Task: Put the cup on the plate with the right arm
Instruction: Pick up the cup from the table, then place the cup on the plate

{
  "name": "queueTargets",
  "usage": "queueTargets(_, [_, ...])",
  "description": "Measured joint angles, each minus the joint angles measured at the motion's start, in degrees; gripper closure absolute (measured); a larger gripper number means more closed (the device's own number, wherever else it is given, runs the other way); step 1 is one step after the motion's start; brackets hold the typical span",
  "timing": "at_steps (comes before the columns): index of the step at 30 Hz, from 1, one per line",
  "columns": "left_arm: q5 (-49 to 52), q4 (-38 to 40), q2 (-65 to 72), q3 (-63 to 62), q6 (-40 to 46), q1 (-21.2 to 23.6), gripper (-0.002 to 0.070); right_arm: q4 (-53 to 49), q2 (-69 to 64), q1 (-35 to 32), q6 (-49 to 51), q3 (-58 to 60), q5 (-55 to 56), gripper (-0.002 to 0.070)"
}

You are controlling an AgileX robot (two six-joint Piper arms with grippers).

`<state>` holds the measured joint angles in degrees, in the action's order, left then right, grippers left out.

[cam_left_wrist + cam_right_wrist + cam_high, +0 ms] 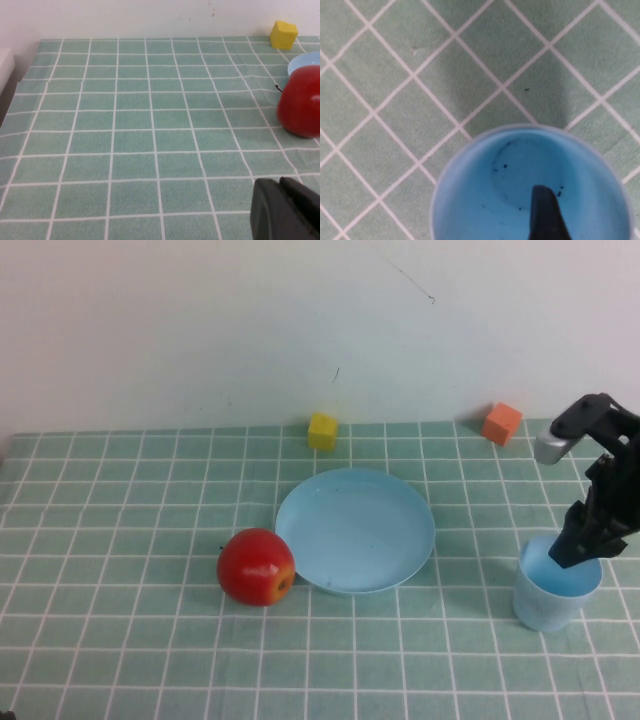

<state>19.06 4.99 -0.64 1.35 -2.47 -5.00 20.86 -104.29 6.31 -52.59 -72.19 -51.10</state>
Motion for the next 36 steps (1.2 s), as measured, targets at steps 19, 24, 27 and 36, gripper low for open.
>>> queueTargets(19, [0.0,0.0,0.0,0.0,0.0,0.0,0.0678,6.6,-5.5,5.3,1.0,-9.7,-0.2,0.0657])
queueTargets(24, [0.0,0.0,0.0,0.0,0.0,0.0,0.0678,8.0,-8.5,12.4,3.2,-20.2,1.9,0.0657])
queueTargets(27, [0.0,0.0,0.0,0.0,0.0,0.0,0.0678,7.3,-13.2,15.7,5.7,-28.0,2.3,0.0657])
queueTargets(36, [0.0,0.0,0.0,0.0,0.0,0.0,0.0678,-1.6,-28.7,17.7,13.9,-45.2,-5.9,0.0657])
